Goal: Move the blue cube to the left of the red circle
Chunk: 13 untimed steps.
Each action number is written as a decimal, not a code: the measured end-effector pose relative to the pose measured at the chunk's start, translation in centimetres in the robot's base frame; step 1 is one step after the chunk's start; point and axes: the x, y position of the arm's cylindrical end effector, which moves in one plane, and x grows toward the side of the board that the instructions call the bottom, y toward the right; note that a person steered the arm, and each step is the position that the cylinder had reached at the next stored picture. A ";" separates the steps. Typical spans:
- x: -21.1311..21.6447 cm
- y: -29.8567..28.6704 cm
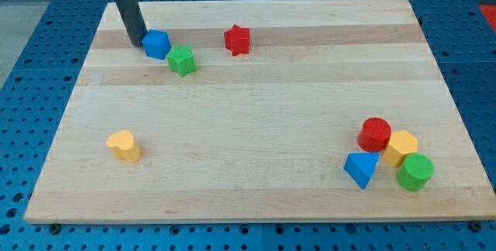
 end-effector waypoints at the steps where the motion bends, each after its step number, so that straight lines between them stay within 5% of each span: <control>1: 0.9 1.2; 10: 5.9 15.4; 13: 5.9 24.6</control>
